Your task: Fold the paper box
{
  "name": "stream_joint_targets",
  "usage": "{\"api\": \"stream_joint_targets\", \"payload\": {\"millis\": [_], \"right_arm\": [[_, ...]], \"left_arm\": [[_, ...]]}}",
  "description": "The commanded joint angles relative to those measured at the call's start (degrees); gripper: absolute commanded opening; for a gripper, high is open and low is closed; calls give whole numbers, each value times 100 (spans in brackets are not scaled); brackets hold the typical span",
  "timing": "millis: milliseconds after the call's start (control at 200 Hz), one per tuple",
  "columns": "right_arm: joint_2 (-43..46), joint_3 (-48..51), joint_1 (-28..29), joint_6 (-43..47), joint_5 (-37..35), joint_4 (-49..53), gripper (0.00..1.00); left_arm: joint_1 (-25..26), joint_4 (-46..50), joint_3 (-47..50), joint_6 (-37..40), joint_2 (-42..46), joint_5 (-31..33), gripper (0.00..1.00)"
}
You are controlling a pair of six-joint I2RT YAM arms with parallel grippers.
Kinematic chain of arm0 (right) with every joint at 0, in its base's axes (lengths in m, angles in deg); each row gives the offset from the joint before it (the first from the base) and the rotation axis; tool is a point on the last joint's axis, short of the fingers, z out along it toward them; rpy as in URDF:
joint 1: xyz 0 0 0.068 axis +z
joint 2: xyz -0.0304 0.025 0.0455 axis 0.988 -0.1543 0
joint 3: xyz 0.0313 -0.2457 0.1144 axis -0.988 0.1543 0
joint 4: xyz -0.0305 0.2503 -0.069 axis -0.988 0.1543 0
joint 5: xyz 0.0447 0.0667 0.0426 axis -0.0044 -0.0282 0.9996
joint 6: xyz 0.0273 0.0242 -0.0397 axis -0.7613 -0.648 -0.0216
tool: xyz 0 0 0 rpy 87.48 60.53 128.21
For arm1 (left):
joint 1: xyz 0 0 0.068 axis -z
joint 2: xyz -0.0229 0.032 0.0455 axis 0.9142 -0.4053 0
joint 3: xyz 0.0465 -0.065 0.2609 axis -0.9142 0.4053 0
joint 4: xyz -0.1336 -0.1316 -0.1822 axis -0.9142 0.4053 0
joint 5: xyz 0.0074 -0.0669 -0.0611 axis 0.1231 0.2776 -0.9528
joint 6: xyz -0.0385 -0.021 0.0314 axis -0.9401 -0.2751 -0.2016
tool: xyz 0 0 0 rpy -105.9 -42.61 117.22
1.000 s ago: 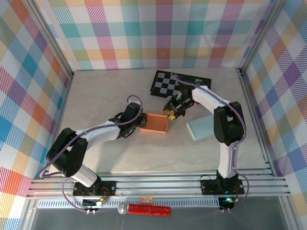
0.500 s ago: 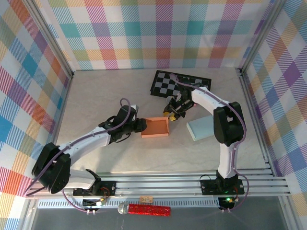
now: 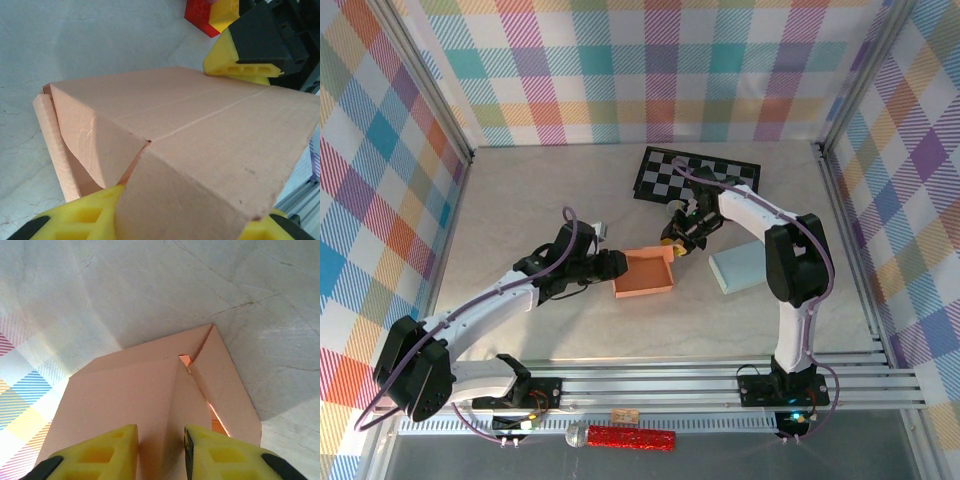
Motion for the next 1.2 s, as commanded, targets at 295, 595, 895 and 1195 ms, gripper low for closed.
{"api": "stream_joint_targets", "payload": {"millis": [295,595,895,1195], "right_arm": [[512,351,161,-246,-56,-157,30],[533,359,206,-331,-46,-218,30],[543,374,259,-371,-88,-238,29],[530,328,269,-388,-100,-227,29]], "left_arm": [[79,404,52,265,-323,324,36],[291,424,689,703,160,622,38],[417,-156,1308,934,1300,701,38],[424,452,1071,827,1768,387,40]]}}
